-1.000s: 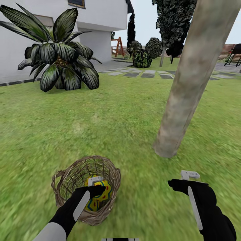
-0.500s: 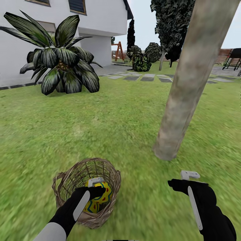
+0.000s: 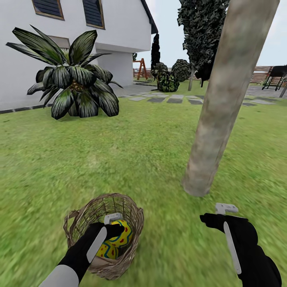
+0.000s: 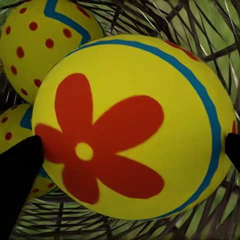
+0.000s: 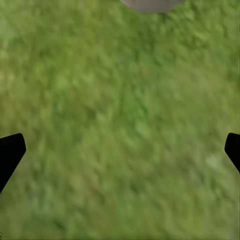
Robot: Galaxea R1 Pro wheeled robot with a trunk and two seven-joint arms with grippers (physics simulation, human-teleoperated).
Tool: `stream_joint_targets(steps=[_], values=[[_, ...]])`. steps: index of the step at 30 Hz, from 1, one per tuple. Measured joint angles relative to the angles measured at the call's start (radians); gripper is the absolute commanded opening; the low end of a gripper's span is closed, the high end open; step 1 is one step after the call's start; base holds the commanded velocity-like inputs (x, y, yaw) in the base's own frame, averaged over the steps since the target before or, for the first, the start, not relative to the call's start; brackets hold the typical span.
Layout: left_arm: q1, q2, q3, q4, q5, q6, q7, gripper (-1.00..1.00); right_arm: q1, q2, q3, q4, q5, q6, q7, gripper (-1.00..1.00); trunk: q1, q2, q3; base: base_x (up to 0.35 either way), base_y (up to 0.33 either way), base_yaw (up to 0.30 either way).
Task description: Take the three Easter eggs out of the wicker basket on the lawn in the garden, then place them on the lawn next to a single tree (choose any tree) so that all three eggs are next to the same tree and none are left in the basket.
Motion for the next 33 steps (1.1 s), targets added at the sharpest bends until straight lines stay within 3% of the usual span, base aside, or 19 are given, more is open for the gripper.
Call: stream_joint_targets(steps=[14, 19, 33], values=[[0.0, -0.001, 0.0, 0.003, 0.001, 0.027, 0.024, -1.0, 0.0, -0.001, -0.001, 0.0, 0.0, 0.0, 0.0, 1.0, -0.054, 0.098, 0.044, 0.0, 0.0, 0.0], [0.0, -0.002, 0.0, 0.002, 0.004, 0.03, 0.071, -1.0, 0.0, -0.002, -0.001, 0.0, 0.0, 0.0, 0.0, 1.0, -0.073, 0.133, 0.06, 0.0, 0.0, 0.0], [0.0, -0.003, 0.0, 0.013, 0.002, 0.042, 0.08, -1.0, 0.0, -0.001, -0.003, -0.001, 0.0, 0.0, 0.0, 1.0, -0.126, 0.231, 0.103, 0.0, 0.0, 0.0]])
